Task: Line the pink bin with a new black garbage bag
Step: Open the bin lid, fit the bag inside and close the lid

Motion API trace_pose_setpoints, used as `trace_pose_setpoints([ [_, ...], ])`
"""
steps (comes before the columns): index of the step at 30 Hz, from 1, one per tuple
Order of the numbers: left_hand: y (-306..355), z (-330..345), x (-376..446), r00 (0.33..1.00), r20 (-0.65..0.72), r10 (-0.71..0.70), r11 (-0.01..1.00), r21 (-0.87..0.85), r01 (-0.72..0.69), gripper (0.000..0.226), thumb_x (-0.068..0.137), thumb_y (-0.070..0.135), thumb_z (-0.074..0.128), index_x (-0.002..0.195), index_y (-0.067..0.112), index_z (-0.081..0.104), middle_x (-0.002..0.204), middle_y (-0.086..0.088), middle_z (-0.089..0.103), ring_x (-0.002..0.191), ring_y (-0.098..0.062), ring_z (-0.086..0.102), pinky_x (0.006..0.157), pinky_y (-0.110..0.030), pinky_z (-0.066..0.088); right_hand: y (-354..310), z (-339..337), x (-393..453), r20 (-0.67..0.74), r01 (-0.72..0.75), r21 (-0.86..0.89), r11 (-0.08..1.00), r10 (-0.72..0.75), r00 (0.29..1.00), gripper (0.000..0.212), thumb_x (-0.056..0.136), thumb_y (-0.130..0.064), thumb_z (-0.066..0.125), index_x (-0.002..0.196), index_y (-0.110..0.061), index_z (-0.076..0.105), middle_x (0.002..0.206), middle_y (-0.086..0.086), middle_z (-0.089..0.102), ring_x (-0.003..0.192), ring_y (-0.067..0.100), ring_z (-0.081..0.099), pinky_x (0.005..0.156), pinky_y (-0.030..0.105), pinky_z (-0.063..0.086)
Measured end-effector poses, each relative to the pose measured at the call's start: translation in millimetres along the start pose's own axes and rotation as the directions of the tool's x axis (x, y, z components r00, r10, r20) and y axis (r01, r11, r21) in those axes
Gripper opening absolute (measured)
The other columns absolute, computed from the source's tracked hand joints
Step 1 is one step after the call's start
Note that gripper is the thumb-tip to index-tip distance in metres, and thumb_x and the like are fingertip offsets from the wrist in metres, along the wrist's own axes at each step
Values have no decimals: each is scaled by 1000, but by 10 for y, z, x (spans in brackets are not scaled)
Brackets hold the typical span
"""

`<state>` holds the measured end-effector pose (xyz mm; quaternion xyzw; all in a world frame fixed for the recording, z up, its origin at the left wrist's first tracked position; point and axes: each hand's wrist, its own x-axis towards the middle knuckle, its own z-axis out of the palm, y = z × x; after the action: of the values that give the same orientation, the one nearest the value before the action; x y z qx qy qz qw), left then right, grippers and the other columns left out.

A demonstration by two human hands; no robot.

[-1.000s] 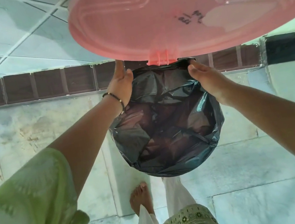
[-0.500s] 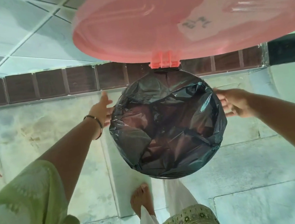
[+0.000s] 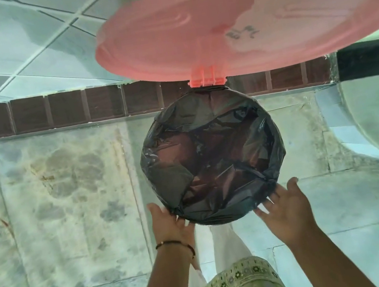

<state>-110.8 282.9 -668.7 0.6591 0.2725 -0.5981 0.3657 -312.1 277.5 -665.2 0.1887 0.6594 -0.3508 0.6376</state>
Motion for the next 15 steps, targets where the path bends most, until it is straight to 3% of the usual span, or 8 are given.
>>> trace_pose_setpoints([
  [3,16,9,126,999,-2,-34,998,-48,34,78,87,68,14,139,16,40,143,-9,47,130,-31,44,107,-48,35,-40,70,160,52,-56,104,993,50,997,68,90,-63,15,125,-18,52,125,12,58,119,34,54,100,49,40],
  [5,22,15,202,998,39,-49,996,-72,52,81,85,71,14,137,16,44,140,-10,49,128,-33,46,106,-49,36,-75,112,293,108,-54,141,989,39,993,70,90,-64,13,121,-19,57,121,12,65,114,35,58,91,55,46],
  [9,92,13,292,991,129,-40,994,-93,52,82,82,74,16,127,18,55,127,-12,60,118,-35,54,97,-50,44,-156,139,403,89,-63,76,995,56,994,67,91,-61,15,111,-18,63,110,13,70,110,37,60,85,57,46],
  [12,150,1,317,997,25,-67,996,56,65,80,83,74,15,127,21,54,128,-8,60,119,-32,54,101,-49,43,-221,113,382,-38,-88,-168,982,83,996,64,93,-59,20,113,-13,59,116,12,65,112,37,59,90,53,49],
  [15,300,-2,325,960,-265,90,933,361,12,74,89,64,16,136,14,43,140,-6,48,128,-29,45,104,-43,35,-348,122,250,-264,31,-515,857,-193,945,47,97,-45,26,105,-9,55,115,14,60,96,29,57,85,45,44],
])
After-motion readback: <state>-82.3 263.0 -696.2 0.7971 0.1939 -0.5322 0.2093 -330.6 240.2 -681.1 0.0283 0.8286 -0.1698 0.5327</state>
